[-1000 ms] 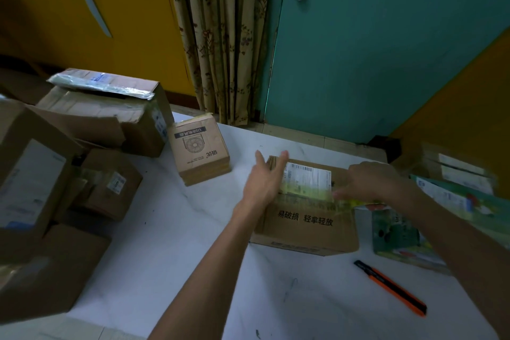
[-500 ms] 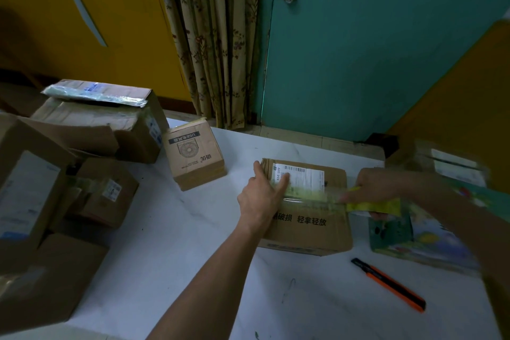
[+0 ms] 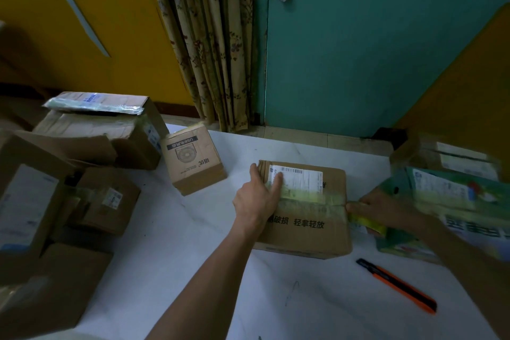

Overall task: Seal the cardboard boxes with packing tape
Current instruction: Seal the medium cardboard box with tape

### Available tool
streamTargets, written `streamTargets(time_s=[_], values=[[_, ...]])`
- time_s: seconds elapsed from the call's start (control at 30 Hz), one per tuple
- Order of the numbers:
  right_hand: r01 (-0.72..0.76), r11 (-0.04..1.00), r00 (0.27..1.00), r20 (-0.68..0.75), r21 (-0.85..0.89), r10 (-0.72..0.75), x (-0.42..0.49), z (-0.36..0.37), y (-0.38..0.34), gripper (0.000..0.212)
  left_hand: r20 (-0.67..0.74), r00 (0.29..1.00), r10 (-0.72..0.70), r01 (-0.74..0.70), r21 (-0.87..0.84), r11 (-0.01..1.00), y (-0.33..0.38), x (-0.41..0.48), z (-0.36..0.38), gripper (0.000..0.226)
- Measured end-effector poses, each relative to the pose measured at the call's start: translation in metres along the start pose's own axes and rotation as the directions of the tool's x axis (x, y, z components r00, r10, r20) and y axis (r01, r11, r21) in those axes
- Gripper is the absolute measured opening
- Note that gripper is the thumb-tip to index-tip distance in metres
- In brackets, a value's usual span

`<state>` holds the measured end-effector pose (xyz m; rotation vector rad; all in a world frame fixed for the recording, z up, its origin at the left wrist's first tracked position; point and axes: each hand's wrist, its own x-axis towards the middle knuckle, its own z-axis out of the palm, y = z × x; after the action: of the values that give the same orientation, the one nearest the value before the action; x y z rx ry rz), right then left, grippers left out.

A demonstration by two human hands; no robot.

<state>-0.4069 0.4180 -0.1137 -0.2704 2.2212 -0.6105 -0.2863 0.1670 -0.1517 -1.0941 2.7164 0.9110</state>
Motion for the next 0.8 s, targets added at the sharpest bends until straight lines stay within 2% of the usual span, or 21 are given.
streamTargets(time_s=[0.13, 0.27, 0.33, 0.53, 0.63, 0.73, 0.77, 0.8], values=[[0.046, 0.999, 0.994, 0.094, 0.027, -0.049, -0.012, -0.004, -0.022, 0.062, -0.003, 1.000, 0.025, -0.025, -0.057, 0.998, -0.018, 0.009, -0.016, 0.064], [0.190, 0.976, 0.935, 0.283, 0.106, -0.213, -0.036, -0.022, -0.066, 0.048, 0.073, 0.997, -0.003, 0.012, -0.124, 0.992, -0.053, 0.025, -0.041, 0.060], [0.242, 0.968, 0.913, 0.321, 0.066, -0.251, -0.044, -0.021, -0.086, 0.045, 0.083, 0.996, -0.021, 0.033, -0.150, 0.988, -0.063, 0.030, -0.048, 0.056], [0.200, 0.977, 0.974, 0.125, -0.072, -0.191, -0.048, 0.007, -0.128, 0.050, 0.036, 0.999, -0.040, 0.046, -0.172, 0.984, -0.079, 0.043, -0.052, 0.056], [0.201, 0.974, 0.977, 0.097, -0.103, -0.191, -0.051, 0.013, -0.157, 0.043, -0.007, 0.999, -0.048, 0.046, -0.122, 0.991, -0.089, 0.045, -0.058, 0.057], [0.252, 0.944, 0.967, 0.101, -0.212, -0.235, -0.053, 0.023, -0.191, 0.040, -0.068, 0.997, -0.026, 0.024, -0.037, 0.999, -0.085, 0.046, -0.073, 0.045], [0.265, 0.928, 0.964, 0.100, -0.261, -0.247, -0.052, 0.026, -0.202, 0.039, -0.088, 0.996, 0.019, -0.028, -0.093, 0.995, -0.075, 0.041, -0.081, 0.047], [0.274, 0.911, 0.962, 0.100, -0.308, -0.255, -0.051, 0.030, -0.213, 0.037, -0.086, 0.994, 0.064, -0.082, -0.222, 0.972, -0.063, 0.036, -0.088, 0.051]])
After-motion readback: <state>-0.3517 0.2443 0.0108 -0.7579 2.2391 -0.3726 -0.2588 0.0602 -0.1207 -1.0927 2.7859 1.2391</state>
